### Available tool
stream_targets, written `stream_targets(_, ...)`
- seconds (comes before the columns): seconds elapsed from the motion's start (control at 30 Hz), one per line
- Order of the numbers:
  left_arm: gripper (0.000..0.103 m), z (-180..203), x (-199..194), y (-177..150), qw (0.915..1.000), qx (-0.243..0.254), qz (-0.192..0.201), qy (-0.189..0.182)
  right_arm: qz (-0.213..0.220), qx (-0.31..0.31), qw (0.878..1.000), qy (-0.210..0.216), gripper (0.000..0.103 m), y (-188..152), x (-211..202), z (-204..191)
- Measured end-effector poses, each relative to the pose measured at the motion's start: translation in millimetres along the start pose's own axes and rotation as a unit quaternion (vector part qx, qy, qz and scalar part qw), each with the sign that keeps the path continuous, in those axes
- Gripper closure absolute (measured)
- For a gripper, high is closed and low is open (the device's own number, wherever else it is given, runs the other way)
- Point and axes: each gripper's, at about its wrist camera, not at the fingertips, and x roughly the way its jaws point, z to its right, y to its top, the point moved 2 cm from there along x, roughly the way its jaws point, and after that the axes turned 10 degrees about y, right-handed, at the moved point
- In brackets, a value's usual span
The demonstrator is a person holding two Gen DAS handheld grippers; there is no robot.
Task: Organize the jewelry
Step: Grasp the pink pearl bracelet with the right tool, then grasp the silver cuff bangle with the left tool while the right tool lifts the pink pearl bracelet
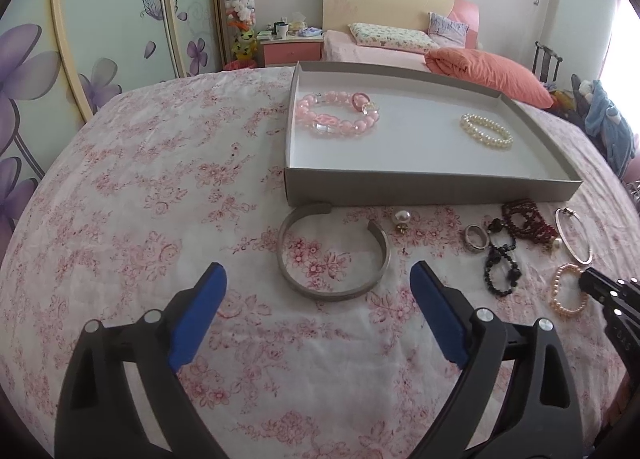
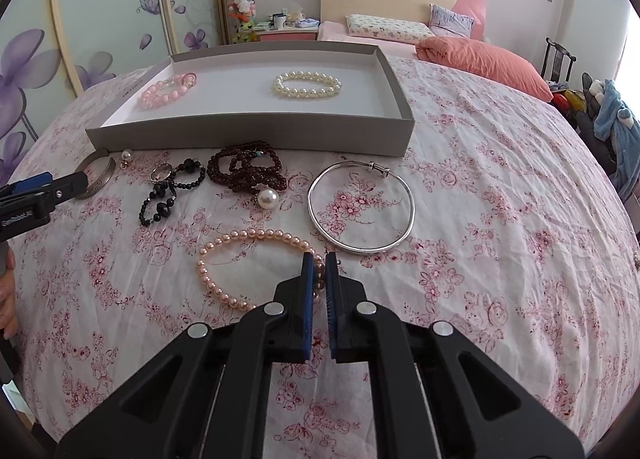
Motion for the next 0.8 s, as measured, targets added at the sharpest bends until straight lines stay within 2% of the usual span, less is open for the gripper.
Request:
stream_targets(0.17, 0.012, 7.7, 15.6, 3.9, 0.9993, 0.017, -0.02, 0.025, 0.0, 0.004, 1.0, 0.004, 0.096, 0.0, -0.7, 0.9)
stream_targets(0.4, 0.013, 9.3, 26.9, 13.9, 0.9992, 0.013, -0.028, 0.024, 0.001, 0.007, 1.0, 0.009, 0.096, 0.4, -1.4, 3.4)
stream_targets(0.63, 0.036, 14.0, 23.5, 14.4, 0.9997, 0.01, -0.02, 0.007, 0.0, 0.005, 1.0, 0.017, 0.096, 1.8, 0.1, 0.6)
stream_targets(0.8, 0.038, 14.3, 22.0, 13.2, 0.9998, 0.01, -0.019, 0.005, 0.0, 0.003, 1.0, 0.02, 0.096, 2.1, 1.3, -1.8)
